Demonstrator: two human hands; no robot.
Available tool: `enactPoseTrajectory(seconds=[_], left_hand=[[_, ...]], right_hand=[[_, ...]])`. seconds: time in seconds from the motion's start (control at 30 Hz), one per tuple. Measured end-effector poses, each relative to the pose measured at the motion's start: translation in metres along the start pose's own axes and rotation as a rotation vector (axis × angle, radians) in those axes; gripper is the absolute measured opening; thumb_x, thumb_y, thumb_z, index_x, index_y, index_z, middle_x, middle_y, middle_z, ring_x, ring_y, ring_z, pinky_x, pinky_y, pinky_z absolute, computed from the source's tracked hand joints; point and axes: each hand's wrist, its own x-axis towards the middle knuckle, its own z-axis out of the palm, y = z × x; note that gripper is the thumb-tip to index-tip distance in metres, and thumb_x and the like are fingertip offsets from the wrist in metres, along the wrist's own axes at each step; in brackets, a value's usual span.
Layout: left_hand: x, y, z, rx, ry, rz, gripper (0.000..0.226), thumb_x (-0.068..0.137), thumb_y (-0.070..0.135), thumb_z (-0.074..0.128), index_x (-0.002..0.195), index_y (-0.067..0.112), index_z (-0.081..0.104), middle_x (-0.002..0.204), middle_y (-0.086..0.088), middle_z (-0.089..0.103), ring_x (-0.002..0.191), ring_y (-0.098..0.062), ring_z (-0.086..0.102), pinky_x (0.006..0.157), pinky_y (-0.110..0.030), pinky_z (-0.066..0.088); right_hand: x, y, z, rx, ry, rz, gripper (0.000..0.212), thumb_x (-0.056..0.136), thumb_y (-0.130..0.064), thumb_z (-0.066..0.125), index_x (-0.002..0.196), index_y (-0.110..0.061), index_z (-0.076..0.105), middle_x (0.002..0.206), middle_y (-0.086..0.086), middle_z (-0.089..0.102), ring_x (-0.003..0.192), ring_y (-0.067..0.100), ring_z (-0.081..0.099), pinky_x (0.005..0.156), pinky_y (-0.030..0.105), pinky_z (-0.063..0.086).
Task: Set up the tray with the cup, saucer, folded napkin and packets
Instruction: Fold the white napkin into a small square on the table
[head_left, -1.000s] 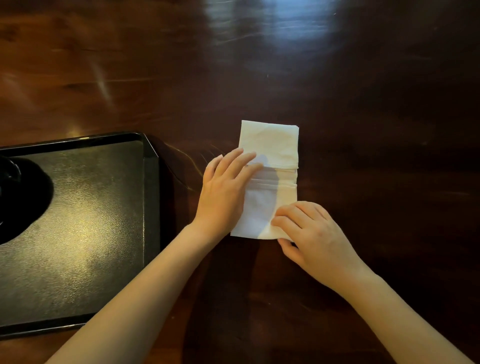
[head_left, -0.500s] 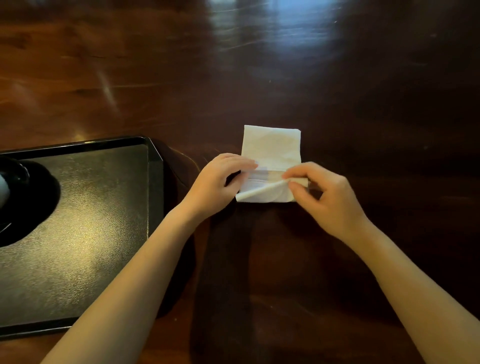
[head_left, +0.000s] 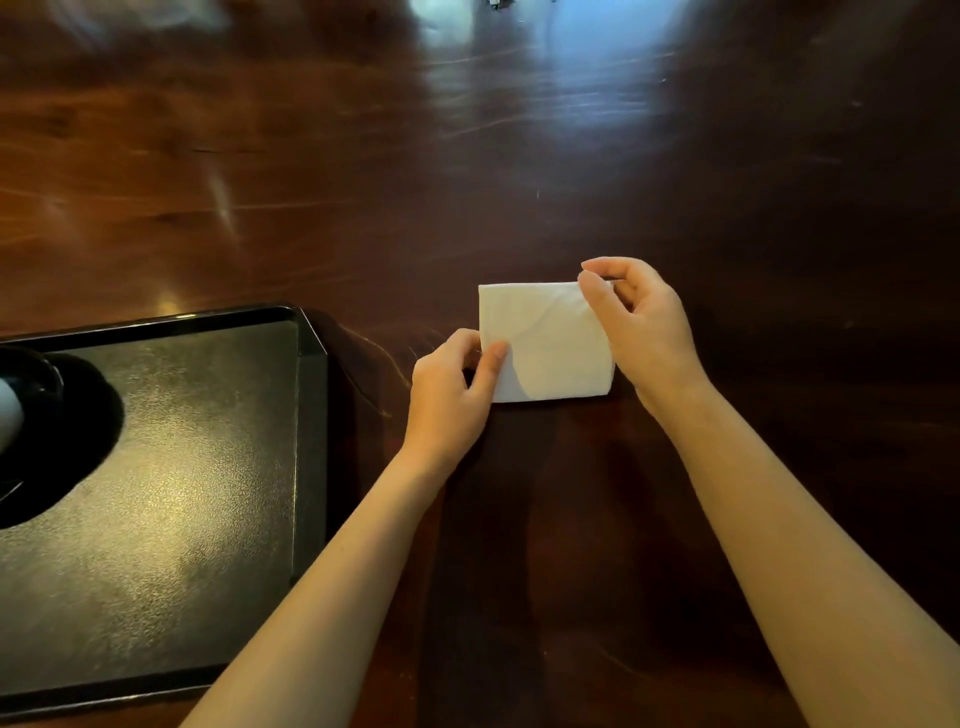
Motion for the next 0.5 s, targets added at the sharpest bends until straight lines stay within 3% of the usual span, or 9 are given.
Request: enactPoseTrajectory(seconds=[0.07, 0.17, 0.23, 0.33, 0.4, 0.5], left_hand=[[0.005, 0.004, 0.005, -0.011, 0.053, -0.069, 0.020, 0.095, 0.034, 0.048, 0.092, 0.016, 0.057, 0.080, 0.006, 0.062, 0.076, -0.015, 0.060, 0.073, -0.043, 0.052], [0.008, 0.006, 0.014, 0.038, 0.108, -0.124, 0.016, 0.096, 0.035, 0.046, 0.089, 0.022, 0.050, 0.071, 0.014, 0.054, 0.077, -0.021, 0.059, 0.079, -0.047, 0.050], [0.010, 0.006, 0.018, 0.069, 0.129, -0.152, 0.016, 0.096, 0.037, 0.044, 0.089, 0.023, 0.048, 0.068, 0.014, 0.053, 0.082, -0.027, 0.059, 0.078, -0.047, 0.049], [0.013, 0.011, 0.021, 0.134, 0.155, -0.174, 0.020, 0.097, 0.034, 0.043, 0.093, 0.017, 0.050, 0.067, 0.009, 0.055, 0.080, -0.028, 0.060, 0.081, -0.036, 0.042], [0.014, 0.016, 0.022, 0.207, 0.171, -0.167, 0.023, 0.097, 0.032, 0.043, 0.099, 0.012, 0.053, 0.070, 0.003, 0.058, 0.072, -0.025, 0.060, 0.082, -0.028, 0.029], [0.015, 0.021, 0.025, 0.364, 0.200, -0.157, 0.023, 0.097, 0.032, 0.042, 0.102, 0.012, 0.052, 0.073, 0.001, 0.057, 0.071, -0.021, 0.058, 0.079, -0.029, 0.023]], right_hand=[[0.002, 0.003, 0.000, -0.016, -0.023, 0.063, 0.038, 0.090, -0.033, 0.056, 0.126, -0.022, 0.049, 0.115, -0.006, 0.055, 0.104, 0.008, 0.054, 0.080, 0.022, 0.051], [0.000, 0.010, 0.001, -0.097, 0.001, 0.089, 0.048, 0.090, -0.030, 0.058, 0.134, -0.020, 0.042, 0.109, -0.007, 0.053, 0.097, 0.008, 0.054, 0.072, 0.019, 0.050], [-0.002, 0.015, 0.004, -0.137, 0.032, 0.085, 0.047, 0.090, -0.030, 0.057, 0.134, -0.018, 0.042, 0.108, -0.007, 0.053, 0.095, 0.007, 0.053, 0.067, 0.016, 0.046], [-0.004, 0.020, 0.009, -0.229, 0.077, 0.047, 0.041, 0.091, -0.027, 0.056, 0.130, -0.017, 0.045, 0.108, -0.007, 0.051, 0.092, 0.004, 0.050, 0.059, 0.009, 0.038], [-0.006, 0.023, 0.014, -0.283, 0.143, -0.005, 0.036, 0.091, -0.022, 0.056, 0.126, -0.016, 0.048, 0.113, -0.003, 0.054, 0.095, 0.004, 0.050, 0.063, 0.009, 0.039], [-0.009, 0.028, 0.023, -0.330, 0.204, -0.051, 0.033, 0.092, -0.016, 0.055, 0.125, -0.013, 0.049, 0.119, 0.003, 0.056, 0.097, 0.006, 0.050, 0.071, 0.012, 0.039]])
